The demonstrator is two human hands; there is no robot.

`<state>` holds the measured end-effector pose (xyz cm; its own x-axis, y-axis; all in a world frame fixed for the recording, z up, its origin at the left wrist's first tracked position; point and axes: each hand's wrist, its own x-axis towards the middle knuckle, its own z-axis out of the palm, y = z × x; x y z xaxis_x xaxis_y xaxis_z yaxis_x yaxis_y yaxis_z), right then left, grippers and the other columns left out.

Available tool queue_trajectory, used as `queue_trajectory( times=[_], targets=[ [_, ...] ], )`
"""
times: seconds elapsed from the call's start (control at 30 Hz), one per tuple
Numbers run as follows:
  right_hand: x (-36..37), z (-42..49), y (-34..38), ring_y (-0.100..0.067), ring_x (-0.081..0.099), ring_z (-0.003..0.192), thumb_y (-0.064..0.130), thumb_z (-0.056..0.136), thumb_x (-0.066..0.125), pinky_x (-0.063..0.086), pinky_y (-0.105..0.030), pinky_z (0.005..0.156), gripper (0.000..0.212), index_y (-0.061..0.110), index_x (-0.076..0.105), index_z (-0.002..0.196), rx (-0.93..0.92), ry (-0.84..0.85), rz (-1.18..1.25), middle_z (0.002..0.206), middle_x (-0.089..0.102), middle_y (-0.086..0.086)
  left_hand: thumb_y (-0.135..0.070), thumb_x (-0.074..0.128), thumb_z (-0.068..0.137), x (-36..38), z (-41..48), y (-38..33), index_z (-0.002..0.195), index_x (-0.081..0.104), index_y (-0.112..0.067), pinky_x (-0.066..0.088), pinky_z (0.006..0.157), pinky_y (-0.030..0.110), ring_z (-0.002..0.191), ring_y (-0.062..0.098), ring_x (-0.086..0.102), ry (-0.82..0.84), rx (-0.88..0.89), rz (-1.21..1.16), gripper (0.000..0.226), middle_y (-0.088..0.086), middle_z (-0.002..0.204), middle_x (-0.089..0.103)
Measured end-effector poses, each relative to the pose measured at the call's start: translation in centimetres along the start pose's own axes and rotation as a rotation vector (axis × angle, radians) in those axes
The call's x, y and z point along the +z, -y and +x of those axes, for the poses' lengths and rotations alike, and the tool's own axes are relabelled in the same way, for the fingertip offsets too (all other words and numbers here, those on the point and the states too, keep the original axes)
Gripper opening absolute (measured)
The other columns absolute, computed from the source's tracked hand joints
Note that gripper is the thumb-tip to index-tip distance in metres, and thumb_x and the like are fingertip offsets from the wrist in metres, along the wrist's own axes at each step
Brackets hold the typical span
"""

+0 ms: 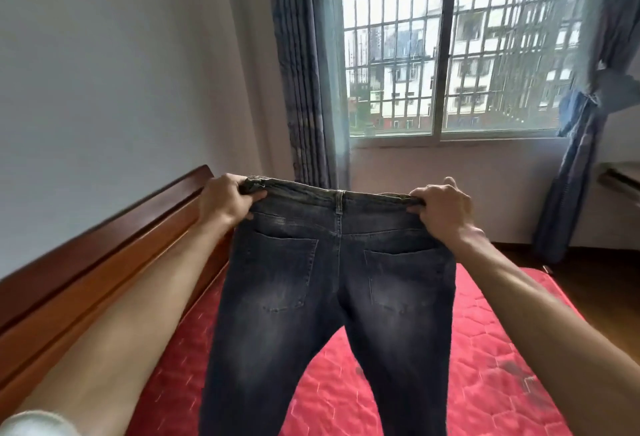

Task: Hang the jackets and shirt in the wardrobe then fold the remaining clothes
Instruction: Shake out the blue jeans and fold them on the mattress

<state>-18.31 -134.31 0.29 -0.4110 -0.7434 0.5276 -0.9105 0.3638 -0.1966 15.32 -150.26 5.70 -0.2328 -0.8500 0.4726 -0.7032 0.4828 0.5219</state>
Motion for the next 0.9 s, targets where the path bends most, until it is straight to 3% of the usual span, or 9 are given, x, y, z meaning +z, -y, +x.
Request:
queue_trajectory(
  times=[0.07,0.13,0.23,0.33,0.43,0.63,0.7,0.77,0.9],
  targets=[
    [1.0,4.3,1.3,-0.027,0.046,0.116,0.028,0.094,0.062,0.044,-0.036,0.088,0.023,0.031,0.072,0.115,0.042,-0.027,0.013,0.109,0.073,0.001,-0.028,0.081,0.081,1.0,5.1,1.3,0.09,0.077,-0.023,0.057,0.062,0.023,0.049,0.006,0.068,0.023,-0.037,-0.139,0.011,-0.016,0.05,0.065],
    [1.1,8.6,2.2,-0.032,0.048,0.116,0.019,0.093,0.061,0.043,-0.039,0.093,0.029,0.031,0.071,0.118,0.082,-0.084,0.04,0.114,0.072,-0.004,-0.022,0.081,0.081,1.2,9.6,1.6,0.082,0.077,-0.025,0.061,0.071,0.031,0.053,0.007,0.07,-0.018,-0.037,-0.267,0.005,-0.009,0.062,0.072],
    [-0.9,14.5,3.7,-0.034,0.051,0.114,0.01,0.092,0.055,0.04,-0.041,0.094,0.037,0.031,0.071,0.12,0.105,-0.265,0.053,0.113,0.072,-0.008,-0.022,0.078,0.085,0.5,15.5,0.1,0.1,0.077,-0.01,0.052,0.066,0.021,0.057,-0.001,0.065,-0.16,0.071,-0.35,0.019,0.008,0.082,0.075],
    [-4.7,18.6,5.2,-0.037,0.056,0.106,0.004,0.084,0.058,0.043,-0.044,0.092,0.039,0.023,0.074,0.114,0.017,-0.523,0.072,0.105,0.075,-0.01,-0.024,0.074,0.087,-2.3,19.2,-2.3,0.107,0.076,-0.008,0.036,0.066,0.016,0.081,0.011,0.06,-0.389,0.193,-0.344,0.025,0.016,0.097,0.076],
    [-6.7,20.0,6.2,-0.039,0.057,0.103,0.001,0.082,0.058,0.047,-0.047,0.09,0.039,0.02,0.075,0.111,-0.029,-0.601,0.1,0.1,0.075,-0.012,-0.029,0.075,0.087,-3.7,20.5,-1.8,0.106,0.076,-0.009,0.04,0.069,0.023,0.084,0.013,0.061,-0.404,0.227,-0.383,0.028,0.014,0.097,0.075],
    [-2.0,15.1,5.6,-0.035,0.06,0.087,-0.002,0.079,0.061,0.051,-0.042,0.078,0.035,0.021,0.078,0.098,-0.051,-0.529,0.082,0.087,0.076,-0.007,-0.026,0.077,0.086,-0.9,16.2,4.0,0.103,0.077,-0.013,0.039,0.064,0.024,0.079,0.019,0.063,-0.225,0.239,-0.349,0.021,0.005,0.084,0.072],
    [1.5,10.5,4.6,-0.03,0.061,0.082,-0.001,0.073,0.06,0.05,-0.039,0.075,0.036,0.025,0.077,0.092,-0.066,-0.476,0.055,0.083,0.075,0.001,-0.02,0.079,0.083,1.4,13.3,7.5,0.097,0.078,-0.027,0.045,0.069,0.028,0.081,0.021,0.069,-0.117,0.257,-0.316,0.016,-0.004,0.083,0.071],
    [5.4,5.0,3.7,-0.024,0.062,0.089,0.009,0.068,0.06,0.044,-0.039,0.082,0.036,0.028,0.076,0.094,-0.032,-0.35,0.06,0.087,0.074,0.01,-0.011,0.083,0.078,4.0,9.2,11.1,0.09,0.072,-0.043,0.051,0.076,0.028,0.085,0.014,0.072,0.045,0.226,-0.333,0.036,-0.01,0.087,0.075],
    [14.0,-7.6,2.3,-0.013,0.066,0.091,0.024,0.067,0.056,0.032,-0.028,0.083,0.029,0.033,0.075,0.087,-0.011,-0.117,0.13,0.084,0.071,0.019,0.008,0.082,0.07,9.7,-1.7,18.3,0.083,0.072,-0.044,0.047,0.076,0.006,0.083,-0.015,0.065,0.294,0.079,-0.335,0.055,-0.008,0.089,0.078]
  ],
)
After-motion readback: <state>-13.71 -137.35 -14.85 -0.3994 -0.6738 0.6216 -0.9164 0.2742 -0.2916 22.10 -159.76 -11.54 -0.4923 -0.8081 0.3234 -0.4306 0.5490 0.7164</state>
